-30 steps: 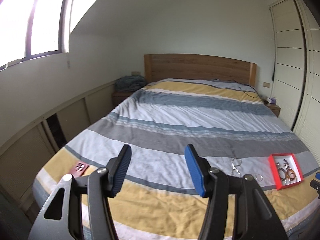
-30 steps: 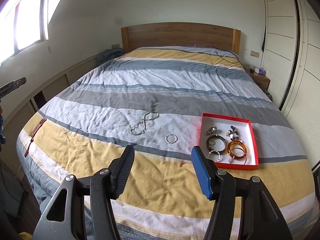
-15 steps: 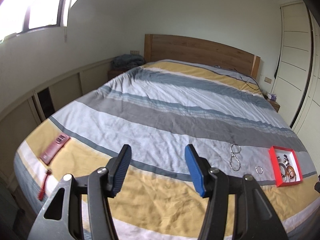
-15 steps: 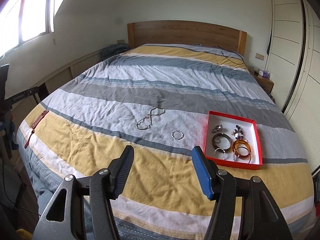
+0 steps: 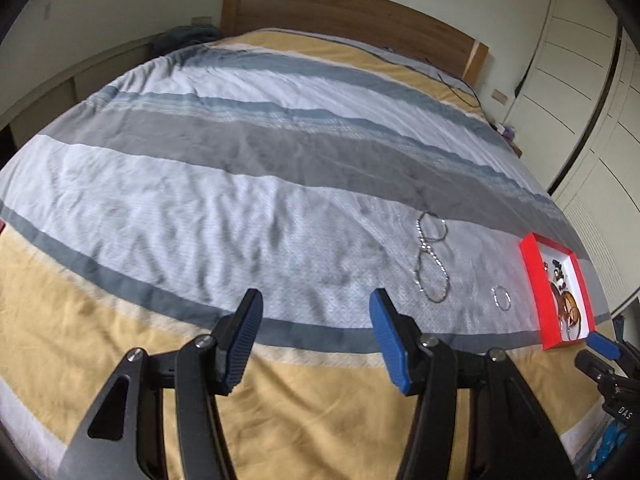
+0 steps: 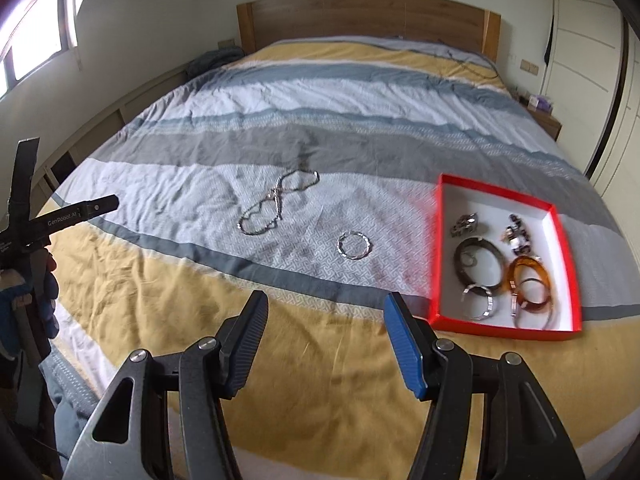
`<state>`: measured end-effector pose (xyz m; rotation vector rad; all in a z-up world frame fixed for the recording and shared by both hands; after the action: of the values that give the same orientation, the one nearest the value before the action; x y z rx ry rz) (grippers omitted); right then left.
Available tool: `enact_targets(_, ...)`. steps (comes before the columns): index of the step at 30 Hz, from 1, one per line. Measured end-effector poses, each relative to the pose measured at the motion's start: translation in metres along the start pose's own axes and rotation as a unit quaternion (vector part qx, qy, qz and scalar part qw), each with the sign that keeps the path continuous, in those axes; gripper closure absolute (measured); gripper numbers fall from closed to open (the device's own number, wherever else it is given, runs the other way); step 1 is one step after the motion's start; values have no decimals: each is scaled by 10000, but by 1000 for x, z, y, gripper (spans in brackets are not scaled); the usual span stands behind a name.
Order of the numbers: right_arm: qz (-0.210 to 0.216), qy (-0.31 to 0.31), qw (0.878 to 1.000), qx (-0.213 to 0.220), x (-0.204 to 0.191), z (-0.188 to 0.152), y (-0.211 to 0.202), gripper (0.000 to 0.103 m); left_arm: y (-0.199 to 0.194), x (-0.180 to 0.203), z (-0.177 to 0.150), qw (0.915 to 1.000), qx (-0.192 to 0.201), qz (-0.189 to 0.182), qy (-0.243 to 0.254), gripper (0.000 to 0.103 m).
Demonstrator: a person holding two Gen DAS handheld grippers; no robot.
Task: Organize jewelry
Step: 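Grasp the pearl necklace with the left tool while the right grasps the twisted silver hoop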
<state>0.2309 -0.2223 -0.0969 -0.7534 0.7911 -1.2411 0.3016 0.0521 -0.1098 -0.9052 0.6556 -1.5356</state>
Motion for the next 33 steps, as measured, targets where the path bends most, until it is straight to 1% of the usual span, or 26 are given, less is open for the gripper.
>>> enact_targets(3, -3, 77, 9998, -158, 7, 10, 35, 44, 30, 32, 9, 9993, -103, -173, 321, 49)
enact_targets(6, -2, 133, 9996, -258, 15, 20, 62, 44, 56, 59, 19, 9979, -153, -356, 526, 49)
enact_targets(11, -10, 142, 9993, -336, 26, 34, 94, 44, 89, 90, 29, 9956, -227, -573, 699, 49)
enact_targets(14, 1, 162, 9992, -369, 31, 39, 108, 44, 105, 104, 30, 9941, -295, -584, 865, 49)
enact_targets(19, 6, 152, 9990, -411, 35, 44, 125, 44, 127, 119, 33, 9928, -400, -418, 1044, 49)
enact_targets(25, -49, 106, 9987, -493, 37, 46, 142, 44, 147, 125, 32, 9913, -505, -71, 1217, 49)
enact_targets(33, -81, 137, 9987, -482, 40, 49, 154, 45, 161, 130, 32, 9885, -524, 204, 1406, 49)
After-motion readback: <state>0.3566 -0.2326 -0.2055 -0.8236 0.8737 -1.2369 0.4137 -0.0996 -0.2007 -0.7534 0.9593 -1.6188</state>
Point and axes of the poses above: each gripper's, at about its wrist camera, not at the fingertips, and y roughly the way its jaws point, x to its right, z to its top, the point moved 9 cm from there along y, roughly the way its jaws point, and after that the axes turned 7 degrees about -x, right-handed, at the moved point
